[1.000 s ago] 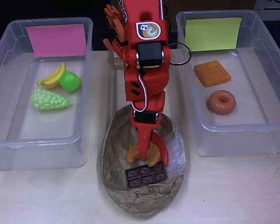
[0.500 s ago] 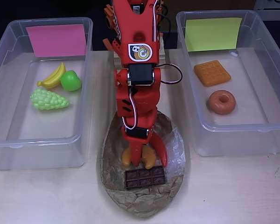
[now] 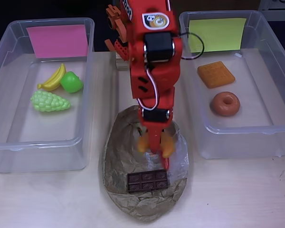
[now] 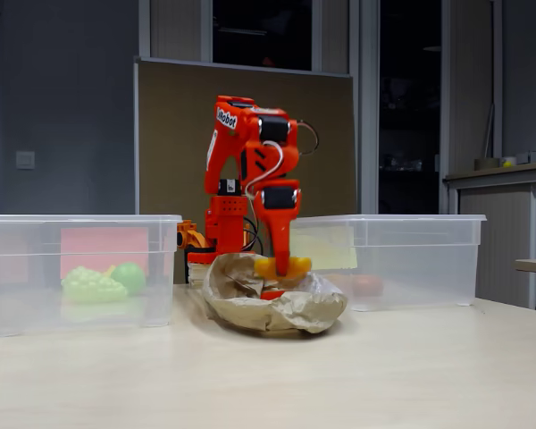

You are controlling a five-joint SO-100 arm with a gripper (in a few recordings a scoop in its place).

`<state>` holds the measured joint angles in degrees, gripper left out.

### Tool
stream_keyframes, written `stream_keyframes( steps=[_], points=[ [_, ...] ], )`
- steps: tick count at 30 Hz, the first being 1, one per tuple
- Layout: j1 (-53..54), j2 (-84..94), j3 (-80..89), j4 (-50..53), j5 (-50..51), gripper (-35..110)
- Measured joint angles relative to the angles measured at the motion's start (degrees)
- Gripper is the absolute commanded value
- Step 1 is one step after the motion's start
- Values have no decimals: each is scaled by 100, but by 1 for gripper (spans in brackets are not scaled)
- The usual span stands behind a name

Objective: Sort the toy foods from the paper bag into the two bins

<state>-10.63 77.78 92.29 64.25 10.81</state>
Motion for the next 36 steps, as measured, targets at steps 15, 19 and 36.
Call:
stream_keyframes(
  steps=[15, 19, 36],
  points=[
    [-1564, 4553, 1863, 1564, 1951, 7],
    [-2461, 5115, 2145, 1828, 3059, 7],
    [-5862, 3313, 2549, 404, 8648, 6]
  ],
)
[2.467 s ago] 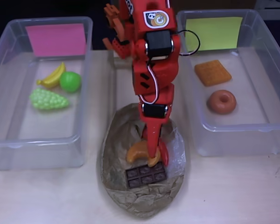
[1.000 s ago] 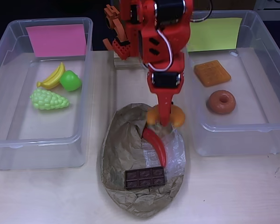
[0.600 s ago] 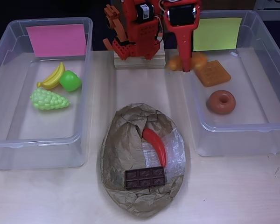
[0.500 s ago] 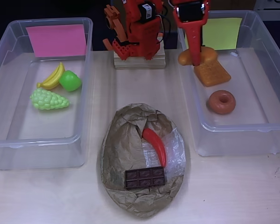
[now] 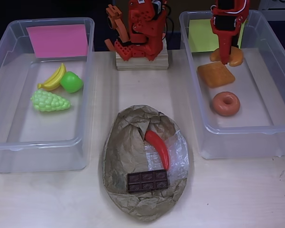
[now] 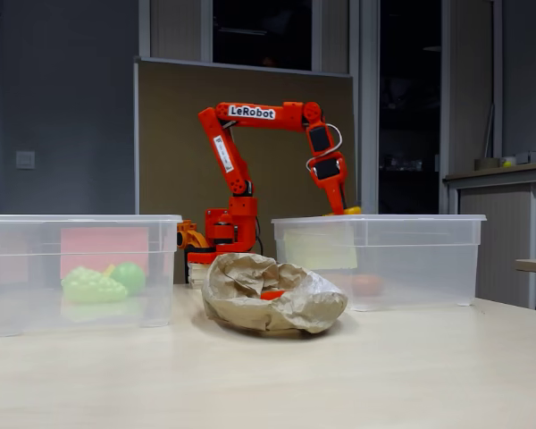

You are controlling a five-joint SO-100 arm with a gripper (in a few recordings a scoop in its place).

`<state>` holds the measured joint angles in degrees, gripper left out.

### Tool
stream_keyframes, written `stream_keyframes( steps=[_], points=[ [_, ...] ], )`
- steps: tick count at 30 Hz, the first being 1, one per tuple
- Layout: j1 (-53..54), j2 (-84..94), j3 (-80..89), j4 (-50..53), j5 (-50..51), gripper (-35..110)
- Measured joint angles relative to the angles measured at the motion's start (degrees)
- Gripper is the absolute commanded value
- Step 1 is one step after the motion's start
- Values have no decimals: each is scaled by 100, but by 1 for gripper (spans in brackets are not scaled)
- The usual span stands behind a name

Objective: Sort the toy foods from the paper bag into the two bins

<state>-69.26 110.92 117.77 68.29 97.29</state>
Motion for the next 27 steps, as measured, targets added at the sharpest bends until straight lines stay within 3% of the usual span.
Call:
stream_keyframes(
  steps=[8, 20, 27],
  points=[
    [-439, -1459, -519, -835, 1116, 6],
    [-633, -3568, -1617, -1986, 1854, 9],
    [-659, -3929, -1644, -2522, 1916, 15]
  ],
)
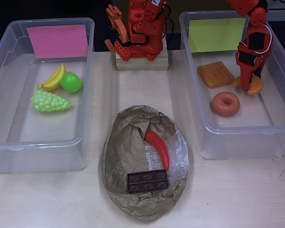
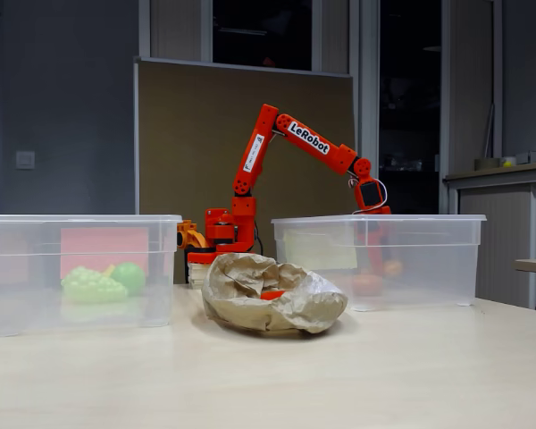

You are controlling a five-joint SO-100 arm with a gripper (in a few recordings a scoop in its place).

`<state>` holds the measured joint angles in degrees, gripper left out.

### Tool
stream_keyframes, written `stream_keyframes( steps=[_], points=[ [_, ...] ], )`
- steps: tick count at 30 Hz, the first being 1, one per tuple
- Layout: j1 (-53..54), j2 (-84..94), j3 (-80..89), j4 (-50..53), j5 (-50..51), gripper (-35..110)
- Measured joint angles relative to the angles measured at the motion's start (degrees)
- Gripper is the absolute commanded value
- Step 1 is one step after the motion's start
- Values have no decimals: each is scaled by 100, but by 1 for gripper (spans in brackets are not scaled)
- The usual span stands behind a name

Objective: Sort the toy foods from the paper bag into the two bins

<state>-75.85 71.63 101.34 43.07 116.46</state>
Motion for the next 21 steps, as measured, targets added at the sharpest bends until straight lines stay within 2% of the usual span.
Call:
stream_keyframes(
  steps=[6, 21],
  points=[
    [18, 9, 316, -360, 0, 24],
    [0, 53, 343, -229, -158, 41]
  ],
)
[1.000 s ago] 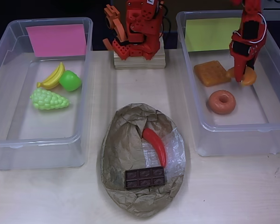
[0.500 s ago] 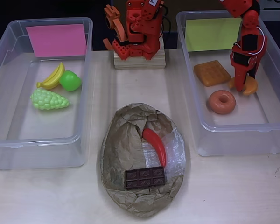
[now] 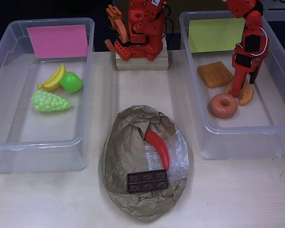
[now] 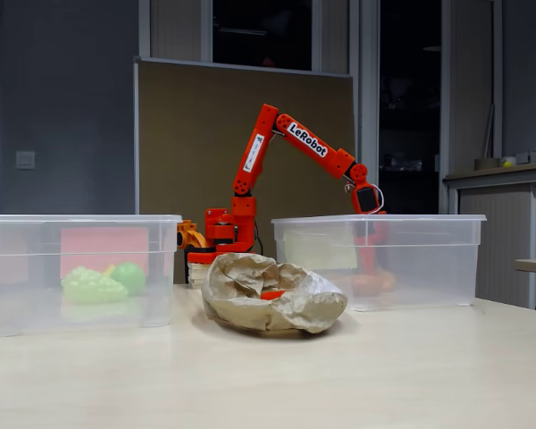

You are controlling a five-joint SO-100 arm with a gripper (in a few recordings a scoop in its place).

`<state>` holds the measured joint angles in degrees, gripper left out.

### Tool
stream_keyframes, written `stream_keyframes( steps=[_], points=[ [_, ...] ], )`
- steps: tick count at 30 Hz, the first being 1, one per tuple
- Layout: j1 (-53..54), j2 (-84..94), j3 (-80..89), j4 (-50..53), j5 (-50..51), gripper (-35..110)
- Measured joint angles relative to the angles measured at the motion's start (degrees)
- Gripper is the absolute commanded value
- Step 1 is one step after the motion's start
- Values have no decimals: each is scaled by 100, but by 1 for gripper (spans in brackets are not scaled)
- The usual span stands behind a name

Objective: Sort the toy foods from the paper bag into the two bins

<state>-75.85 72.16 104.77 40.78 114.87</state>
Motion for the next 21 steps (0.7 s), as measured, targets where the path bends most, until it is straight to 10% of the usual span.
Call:
stream_keyframes(
  steps=[21],
  points=[
    [888, 1758, -1670, 3894, -1934, 45]
  ],
)
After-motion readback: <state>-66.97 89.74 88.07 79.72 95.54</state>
